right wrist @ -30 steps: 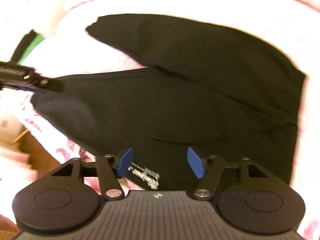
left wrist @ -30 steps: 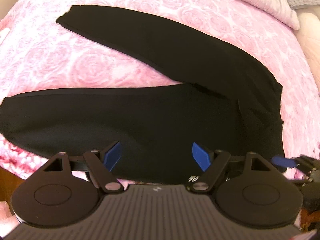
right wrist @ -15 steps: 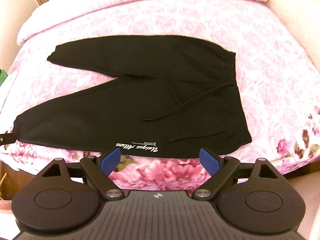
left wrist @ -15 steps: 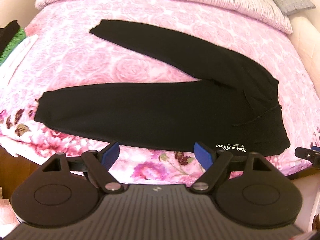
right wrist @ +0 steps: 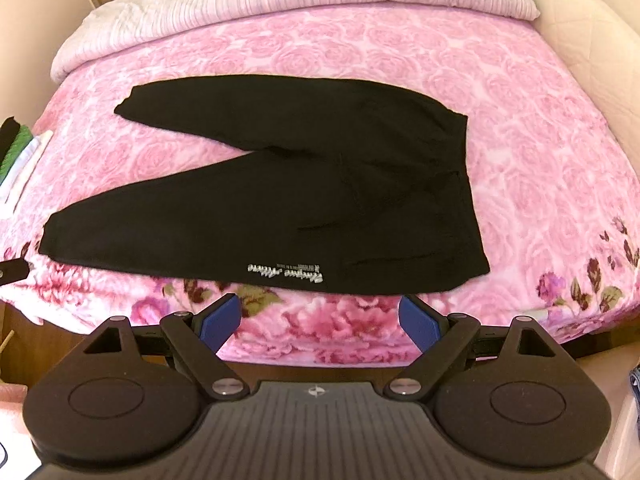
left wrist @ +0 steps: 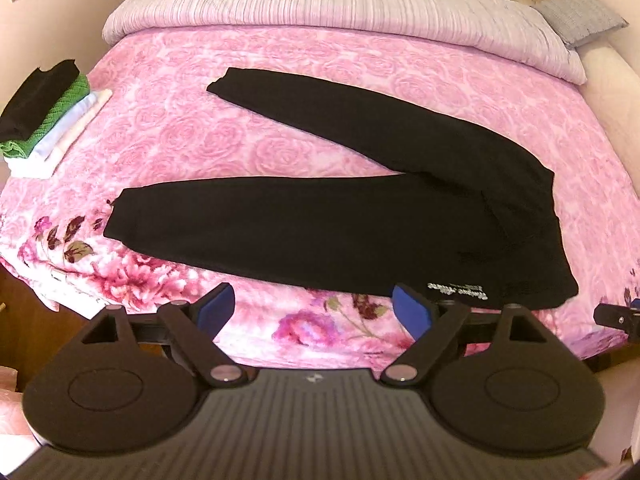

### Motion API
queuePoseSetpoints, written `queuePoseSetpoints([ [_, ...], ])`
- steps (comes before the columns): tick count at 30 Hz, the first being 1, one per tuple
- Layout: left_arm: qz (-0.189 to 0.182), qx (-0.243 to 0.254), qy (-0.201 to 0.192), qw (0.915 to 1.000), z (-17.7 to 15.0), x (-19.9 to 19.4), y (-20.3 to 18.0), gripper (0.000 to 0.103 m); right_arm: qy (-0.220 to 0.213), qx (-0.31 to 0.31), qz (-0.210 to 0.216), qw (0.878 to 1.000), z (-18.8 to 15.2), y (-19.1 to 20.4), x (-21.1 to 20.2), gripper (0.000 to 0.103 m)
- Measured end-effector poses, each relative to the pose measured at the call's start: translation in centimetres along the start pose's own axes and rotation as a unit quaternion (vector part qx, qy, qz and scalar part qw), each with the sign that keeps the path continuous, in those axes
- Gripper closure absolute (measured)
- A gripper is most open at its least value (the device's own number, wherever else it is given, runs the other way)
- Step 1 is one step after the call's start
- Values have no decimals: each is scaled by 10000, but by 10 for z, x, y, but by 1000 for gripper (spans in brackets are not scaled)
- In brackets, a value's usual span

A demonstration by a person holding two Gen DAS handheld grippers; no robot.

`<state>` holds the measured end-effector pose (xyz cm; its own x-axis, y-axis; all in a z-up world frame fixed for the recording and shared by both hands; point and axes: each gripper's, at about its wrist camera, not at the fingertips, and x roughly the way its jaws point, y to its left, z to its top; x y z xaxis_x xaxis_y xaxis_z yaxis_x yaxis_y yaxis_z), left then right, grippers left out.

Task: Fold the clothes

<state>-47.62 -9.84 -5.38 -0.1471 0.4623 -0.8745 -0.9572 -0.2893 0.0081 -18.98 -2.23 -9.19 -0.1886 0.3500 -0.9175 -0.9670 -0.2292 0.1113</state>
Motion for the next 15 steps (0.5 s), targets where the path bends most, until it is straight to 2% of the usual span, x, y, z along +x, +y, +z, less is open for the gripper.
queuePoseSetpoints([
  [9, -55, 195, -145, 9997, -44, -32, -43, 16, -228, 129, -172, 9995, -42, -33, -37, 14],
  [15, 22, 161, -108, 9998, -80, -50, -55, 14, -226, 28, -272, 9994, -77, -48, -51, 14],
])
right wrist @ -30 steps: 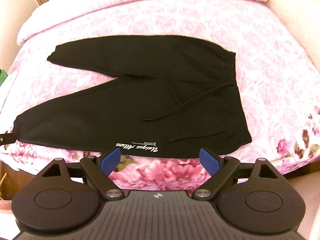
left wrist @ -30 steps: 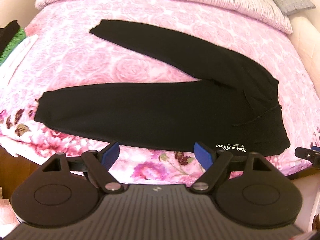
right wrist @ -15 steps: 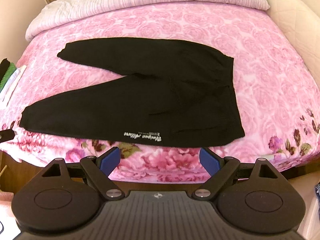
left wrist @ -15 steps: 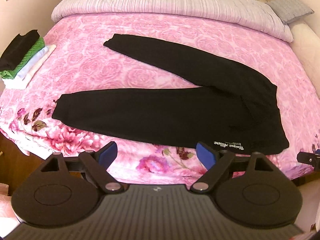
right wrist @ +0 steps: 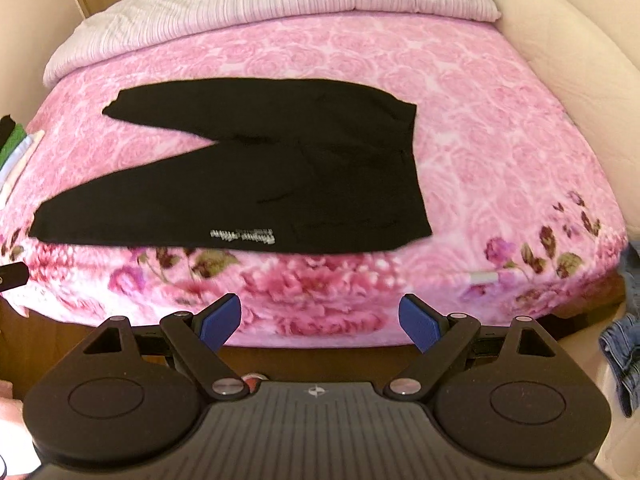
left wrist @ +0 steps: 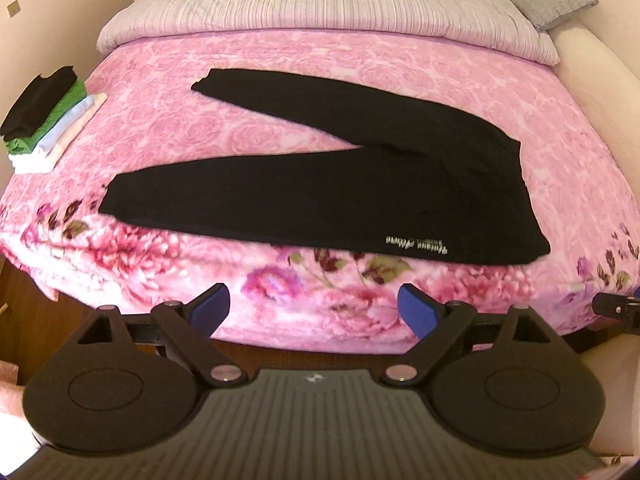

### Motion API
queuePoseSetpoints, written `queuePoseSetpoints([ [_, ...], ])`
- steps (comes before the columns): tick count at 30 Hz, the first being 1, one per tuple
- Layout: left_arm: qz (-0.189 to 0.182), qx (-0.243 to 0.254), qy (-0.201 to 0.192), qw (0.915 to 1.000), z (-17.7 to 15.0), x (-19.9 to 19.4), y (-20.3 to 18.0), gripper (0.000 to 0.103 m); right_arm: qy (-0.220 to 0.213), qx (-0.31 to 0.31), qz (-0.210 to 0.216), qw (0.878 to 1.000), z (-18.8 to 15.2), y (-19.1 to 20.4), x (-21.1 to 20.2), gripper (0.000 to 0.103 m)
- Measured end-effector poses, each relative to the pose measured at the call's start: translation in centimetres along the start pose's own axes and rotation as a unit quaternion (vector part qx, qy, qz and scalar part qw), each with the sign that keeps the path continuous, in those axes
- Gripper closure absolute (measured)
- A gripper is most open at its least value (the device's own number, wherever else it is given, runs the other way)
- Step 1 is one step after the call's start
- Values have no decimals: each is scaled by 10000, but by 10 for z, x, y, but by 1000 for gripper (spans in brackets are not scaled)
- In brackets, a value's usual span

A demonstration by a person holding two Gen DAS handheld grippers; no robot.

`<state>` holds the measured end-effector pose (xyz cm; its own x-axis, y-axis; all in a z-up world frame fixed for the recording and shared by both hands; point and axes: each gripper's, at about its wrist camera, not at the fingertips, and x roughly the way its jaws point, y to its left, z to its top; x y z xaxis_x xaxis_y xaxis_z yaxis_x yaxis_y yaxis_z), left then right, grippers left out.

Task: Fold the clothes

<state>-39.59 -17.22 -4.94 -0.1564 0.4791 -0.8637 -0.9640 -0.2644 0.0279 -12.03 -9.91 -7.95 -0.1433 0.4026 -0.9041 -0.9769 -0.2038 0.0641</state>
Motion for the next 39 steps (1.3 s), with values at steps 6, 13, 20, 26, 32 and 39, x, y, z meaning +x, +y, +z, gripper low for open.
queuePoseSetpoints([
  [6, 24, -146, -31, 9999, -23, -16, 0, 11, 142, -170, -53, 9997, -22, -3, -9, 14],
  [13, 106, -214, -94, 9997, -31, -29, 5, 10, 72, -335, -116, 9993, -28, 1, -23, 14],
  [20, 229, -252, -90, 9994, -34, -35, 12, 10, 3, -486, 9, 9988, -27, 7, -29, 14],
  [26, 300, -340, -116, 9989, -35, -40, 20, 9, -12, -548, 104, 9984, -23, 17, -28, 14],
  [32, 402, -475, -140, 9980, -34, -41, 32, 8, -30, -637, 198, 9978, -16, 28, -26, 14],
  [39, 352, -493, -44, 9982, -15, -19, 44, 8, -21, -611, 162, 9980, 2, 35, -15, 14],
])
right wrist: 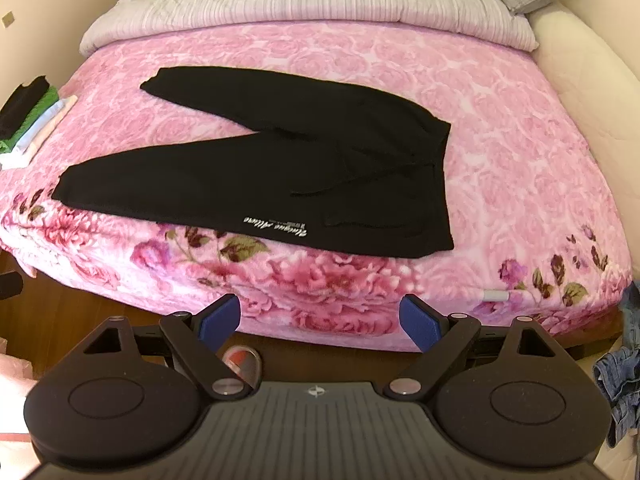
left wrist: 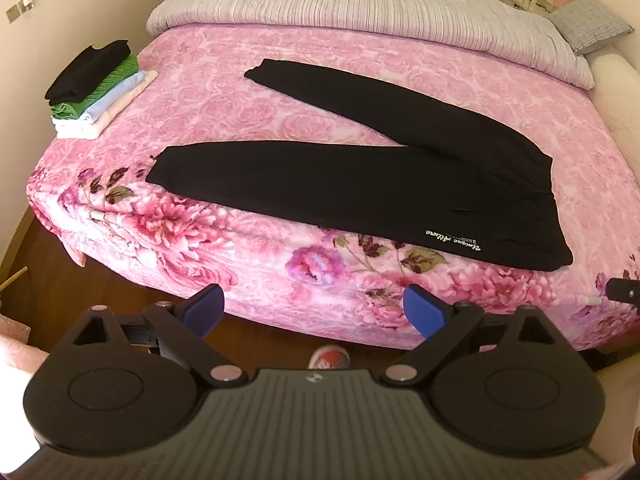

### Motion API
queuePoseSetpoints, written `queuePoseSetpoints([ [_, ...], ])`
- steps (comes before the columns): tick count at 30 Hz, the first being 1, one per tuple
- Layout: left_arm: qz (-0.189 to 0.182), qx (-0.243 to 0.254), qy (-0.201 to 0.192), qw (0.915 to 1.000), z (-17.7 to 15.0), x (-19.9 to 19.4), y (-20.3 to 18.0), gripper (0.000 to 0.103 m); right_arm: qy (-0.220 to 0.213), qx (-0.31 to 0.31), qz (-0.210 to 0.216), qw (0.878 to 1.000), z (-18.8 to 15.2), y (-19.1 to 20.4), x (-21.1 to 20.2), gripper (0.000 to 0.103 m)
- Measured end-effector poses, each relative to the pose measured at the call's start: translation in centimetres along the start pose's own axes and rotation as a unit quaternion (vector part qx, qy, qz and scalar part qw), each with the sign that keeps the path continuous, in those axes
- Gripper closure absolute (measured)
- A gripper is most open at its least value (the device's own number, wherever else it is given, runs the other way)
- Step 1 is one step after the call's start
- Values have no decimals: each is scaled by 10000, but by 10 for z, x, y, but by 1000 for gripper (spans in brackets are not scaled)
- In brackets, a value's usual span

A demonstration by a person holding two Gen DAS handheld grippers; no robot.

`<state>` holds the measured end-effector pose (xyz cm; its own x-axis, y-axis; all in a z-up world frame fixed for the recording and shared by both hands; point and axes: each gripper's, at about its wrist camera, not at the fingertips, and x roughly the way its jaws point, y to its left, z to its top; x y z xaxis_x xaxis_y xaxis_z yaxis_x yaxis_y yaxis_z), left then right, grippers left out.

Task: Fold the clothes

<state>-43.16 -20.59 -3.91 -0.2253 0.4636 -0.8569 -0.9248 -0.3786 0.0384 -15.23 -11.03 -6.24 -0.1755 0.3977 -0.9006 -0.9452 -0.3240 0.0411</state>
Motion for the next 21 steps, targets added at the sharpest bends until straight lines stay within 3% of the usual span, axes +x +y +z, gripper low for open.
queuePoseSetpoints([
  [5, -134, 111, 15, 9998, 34, 32, 3, 8, 28, 153, -117, 9998, 25, -1, 18, 14],
  [12, -593, 631, 6, 9962, 118, 94, 11, 8, -159, 575, -163, 9981, 80, 3, 53, 14],
  [21, -1255, 1710, 56, 9772, 233, 182, 22, 8, -351, 1724, -288, 9840, 149, 11, 95, 14],
])
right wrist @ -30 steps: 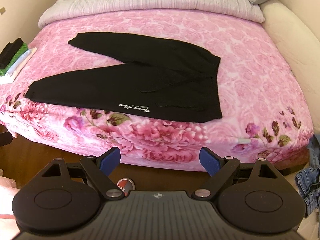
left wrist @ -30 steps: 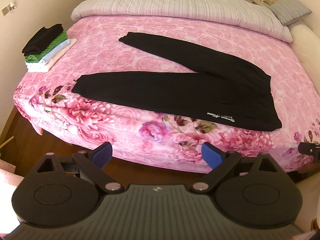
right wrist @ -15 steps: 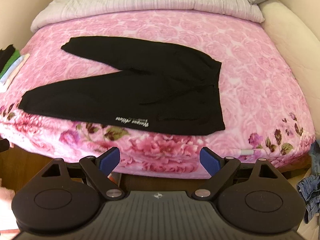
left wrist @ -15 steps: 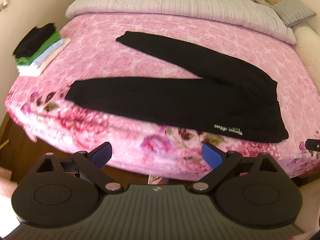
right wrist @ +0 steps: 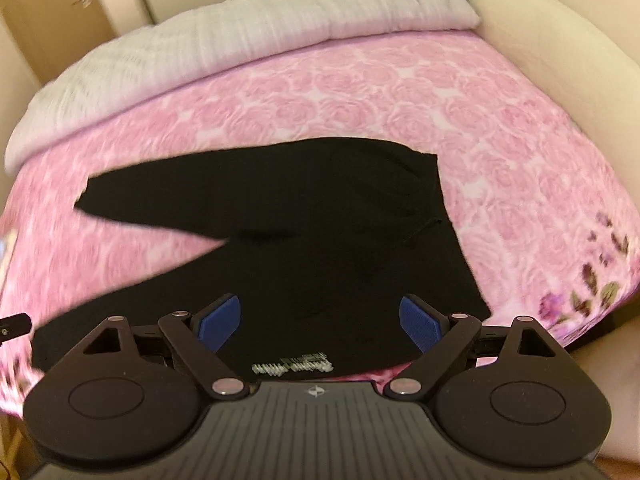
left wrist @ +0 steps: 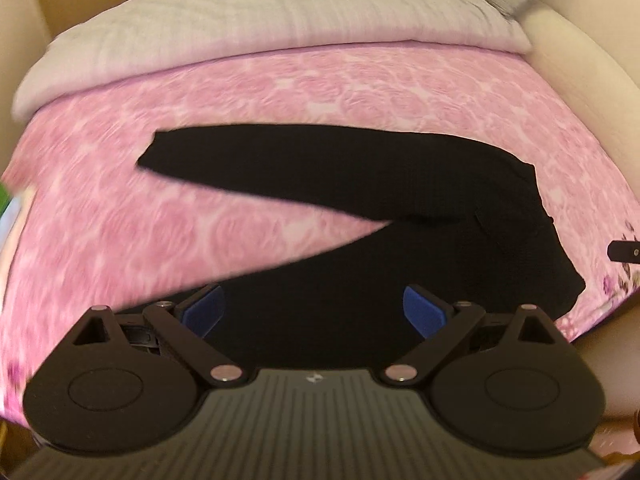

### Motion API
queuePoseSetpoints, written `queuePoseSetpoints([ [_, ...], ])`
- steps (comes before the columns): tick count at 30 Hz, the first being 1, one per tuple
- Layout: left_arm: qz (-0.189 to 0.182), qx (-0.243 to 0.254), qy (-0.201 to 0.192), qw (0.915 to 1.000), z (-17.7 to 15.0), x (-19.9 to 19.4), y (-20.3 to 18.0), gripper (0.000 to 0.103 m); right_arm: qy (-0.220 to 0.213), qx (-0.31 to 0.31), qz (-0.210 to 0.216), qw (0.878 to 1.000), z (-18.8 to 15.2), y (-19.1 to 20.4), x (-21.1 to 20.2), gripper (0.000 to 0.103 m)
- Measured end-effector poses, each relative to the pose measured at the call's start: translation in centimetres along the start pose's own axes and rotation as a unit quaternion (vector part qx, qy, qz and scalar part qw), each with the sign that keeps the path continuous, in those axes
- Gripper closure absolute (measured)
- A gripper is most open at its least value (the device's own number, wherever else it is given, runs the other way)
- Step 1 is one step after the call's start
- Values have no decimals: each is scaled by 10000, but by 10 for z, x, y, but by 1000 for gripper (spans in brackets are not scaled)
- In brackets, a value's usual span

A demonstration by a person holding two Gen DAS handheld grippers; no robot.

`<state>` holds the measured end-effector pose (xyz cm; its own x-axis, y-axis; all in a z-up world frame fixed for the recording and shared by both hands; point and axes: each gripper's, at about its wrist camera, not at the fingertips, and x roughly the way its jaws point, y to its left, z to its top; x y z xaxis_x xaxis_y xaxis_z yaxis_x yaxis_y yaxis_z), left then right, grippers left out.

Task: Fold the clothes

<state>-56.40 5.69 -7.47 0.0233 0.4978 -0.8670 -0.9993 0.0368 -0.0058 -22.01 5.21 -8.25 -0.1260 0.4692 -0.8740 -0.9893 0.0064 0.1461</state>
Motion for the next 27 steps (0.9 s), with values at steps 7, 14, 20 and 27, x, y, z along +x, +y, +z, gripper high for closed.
queuePoseSetpoints([
  [7, -514, 439, 406, 9969, 30, 74, 5, 8, 436, 509, -154, 9976, -1, 14, 51, 14],
  [14, -958, 794, 679, 9899, 49, 151, -2, 9, 865, 817, -284, 9925, 1, 1, 111, 14],
  [20, -1189, 1077, 670, 9848, 86, 223, -15, 10, 1004, 825, -326, 9910, 31, -26, 179, 14],
  [27, -1519, 1533, 519, 9751, 144, 321, -34, 24, 901, 430, -204, 9948, 91, -59, 266, 14],
])
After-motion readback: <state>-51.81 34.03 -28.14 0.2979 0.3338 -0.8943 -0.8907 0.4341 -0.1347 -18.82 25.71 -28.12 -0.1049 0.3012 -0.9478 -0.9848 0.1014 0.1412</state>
